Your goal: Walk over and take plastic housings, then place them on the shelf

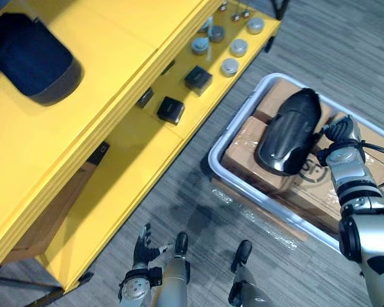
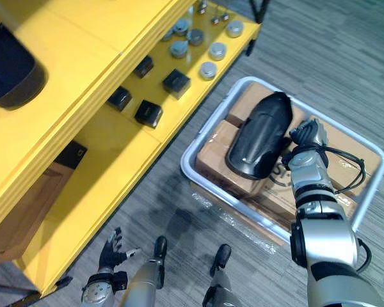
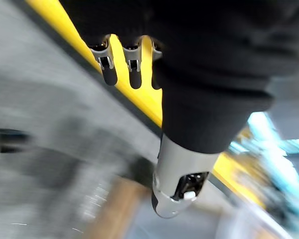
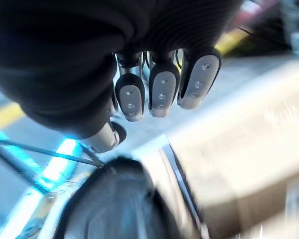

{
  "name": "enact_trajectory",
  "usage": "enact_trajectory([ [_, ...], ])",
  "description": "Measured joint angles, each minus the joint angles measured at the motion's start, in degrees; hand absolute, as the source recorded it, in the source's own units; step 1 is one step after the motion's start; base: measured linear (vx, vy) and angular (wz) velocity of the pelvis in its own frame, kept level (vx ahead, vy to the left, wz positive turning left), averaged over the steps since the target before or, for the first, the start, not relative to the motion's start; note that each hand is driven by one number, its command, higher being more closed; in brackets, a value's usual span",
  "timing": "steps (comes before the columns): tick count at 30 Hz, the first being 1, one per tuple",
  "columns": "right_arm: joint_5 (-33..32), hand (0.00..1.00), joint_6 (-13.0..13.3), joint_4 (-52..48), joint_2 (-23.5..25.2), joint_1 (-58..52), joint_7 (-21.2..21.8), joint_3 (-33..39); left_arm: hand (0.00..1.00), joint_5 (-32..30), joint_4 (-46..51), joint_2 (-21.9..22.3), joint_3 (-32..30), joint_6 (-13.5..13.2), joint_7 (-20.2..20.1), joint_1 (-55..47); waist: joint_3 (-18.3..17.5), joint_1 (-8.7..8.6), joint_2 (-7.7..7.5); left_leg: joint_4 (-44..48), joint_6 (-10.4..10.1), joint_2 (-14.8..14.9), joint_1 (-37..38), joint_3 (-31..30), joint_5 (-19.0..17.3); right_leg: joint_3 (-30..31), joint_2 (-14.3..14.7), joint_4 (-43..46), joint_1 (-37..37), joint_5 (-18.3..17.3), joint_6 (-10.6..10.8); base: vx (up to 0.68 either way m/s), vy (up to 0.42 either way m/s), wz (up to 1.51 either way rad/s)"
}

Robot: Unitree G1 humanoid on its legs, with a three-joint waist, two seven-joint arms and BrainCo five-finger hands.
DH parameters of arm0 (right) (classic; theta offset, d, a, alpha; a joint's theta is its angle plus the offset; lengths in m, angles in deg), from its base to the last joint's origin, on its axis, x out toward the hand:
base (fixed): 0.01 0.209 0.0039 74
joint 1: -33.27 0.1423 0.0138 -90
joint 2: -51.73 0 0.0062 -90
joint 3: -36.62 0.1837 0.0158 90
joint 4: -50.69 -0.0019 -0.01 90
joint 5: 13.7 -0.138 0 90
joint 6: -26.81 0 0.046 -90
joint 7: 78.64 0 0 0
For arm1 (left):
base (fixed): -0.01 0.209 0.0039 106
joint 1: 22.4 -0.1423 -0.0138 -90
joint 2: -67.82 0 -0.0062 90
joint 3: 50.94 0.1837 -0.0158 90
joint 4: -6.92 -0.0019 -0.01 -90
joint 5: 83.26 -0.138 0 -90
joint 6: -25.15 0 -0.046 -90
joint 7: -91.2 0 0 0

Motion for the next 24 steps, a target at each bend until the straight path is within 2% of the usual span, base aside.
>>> enact_trajectory([
  [2,3.6,1.00,0.2,-9.2,1.2,-7.5,0.2,-1.5,0.00,0.2,3.4,-0.1,0.0,0.0,-0.3,0.2,-3.6,-2.23,-0.73,-2.1,0.0,0.2,2.4,1.4,0.0,1.1,0.1,0.0,0.7,-0.3,0.0,0.09,0.010,-0.24],
  [3,3.8,1.00,0.2,-10.1,1.2,-8.1,0.3,-1.8,0.00,0.7,3.7,-0.1,0.0,-0.1,-0.4,0.3,-4.0,-2.42,-0.83,-2.3,0.0,0.2,2.6,1.6,0.0,1.2,0.2,0.0,0.7,-0.3,0.0,0.07,0.007,-0.24],
  [5,6.3,1.00,0.7,-16.1,1.3,-12.8,1.5,-3.4,0.00,6.6,3.8,-0.1,0.3,-0.1,-2.0,4.9,-6.8,-4.35,-0.97,-4.1,-0.3,0.5,5.4,2.4,0.3,1.6,0.4,-0.1,2.2,-0.3,-0.1,0.07,0.001,-0.15],
  [7,7.6,1.00,0.8,-17.1,1.3,-13.6,1.9,-4.5,0.00,10.7,3.2,-0.3,1.4,-0.2,-2.7,7.8,-7.9,-5.12,-1.07,-5.0,-0.4,0.5,6.4,2.4,0.5,1.6,0.5,-0.1,2.8,-0.3,-0.1,0.02,0.001,-0.01],
  [8,7.7,0.00,0.9,-18.6,1.4,-14.3,2.4,-5.4,0.00,17.2,1.4,-1.2,3.2,-0.2,-3.6,12.1,-9.8,-5.41,-1.16,-6.1,-0.5,0.5,7.2,2.6,1.1,1.7,0.5,-0.1,3.0,-0.3,-0.1,0.00,0.000,0.00],
  [11,6.8,0.00,2.4,-18.8,4.3,-14.2,2.4,-5.6,0.00,26.3,-2.1,-1.3,6.6,-0.3,-3.8,20.0,-11.4,-5.66,-1.73,-7.7,-0.6,0.3,9.0,3.1,2.0,2.5,0.4,-0.1,3.7,-0.3,-0.1,-0.04,0.001,-0.05],
  [14,4.3,0.00,2.5,-15.3,8.0,-12.0,1.7,-5.5,0.00,27.3,-3.0,-1.3,8.7,-0.4,-3.3,22.3,-11.5,-5.86,-1.93,-8.2,-0.6,0.1,9.2,3.6,2.5,3.0,0.1,-0.1,3.4,-0.3,-0.1,-0.07,0.001,-0.08],
  [15,2.8,0.00,2.4,-10.7,10.0,-9.3,1.1,-5.4,0.00,27.6,-3.5,-1.1,9.8,-0.6,-2.8,22.9,-11.5,-5.85,-1.93,-8.3,-0.5,0.1,8.6,3.7,2.9,3.0,-0.1,-0.1,2.7,-0.2,-0.3,-0.11,-0.003,0.01],
  [17,0.6,0.00,2.3,-4.5,11.8,-6.0,-0.5,-4.5,0.00,27.2,-4.3,-0.6,11.8,-0.7,-2.2,23.2,-11.3,-5.19,-1.95,-8.0,-0.3,0.0,6.3,3.5,3.5,2.9,-0.1,-0.1,0.8,0.3,-0.8,-0.12,0.003,0.03],
  [19,-2.0,0.00,2.3,1.7,13.4,-1.9,-2.7,-1.0,0.00,24.7,-5.3,-0.4,12.9,-0.7,-1.3,22.5,-8.8,-4.40,-1.38,-7.1,-0.6,-0.1,4.0,2.3,4.1,2.0,-0.2,-0.1,-0.5,0.9,-1.2,-0.10,0.008,0.19],
  [21,-3.2,0.00,2.2,5.2,13.3,0.3,-4.0,1.3,0.00,22.9,-6.0,-0.4,13.2,-0.6,-1.2,21.0,-7.3,-4.16,-0.97,-6.3,-0.6,-0.1,2.1,1.1,4.4,0.9,-0.2,0.0,-1.4,0.9,-1.3,-0.10,0.004,0.28],
  [24,-5.7,0.00,2.0,9.8,11.4,4.8,-6.3,3.7,0.00,18.9,-6.8,-0.6,13.6,0.3,-0.5,17.0,-4.1,-2.83,-0.51,-5.8,-0.5,-0.2,-0.8,0.2,4.8,-0.1,-0.2,0.0,-3.5,1.1,-1.1,-0.03,0.019,0.16],
])
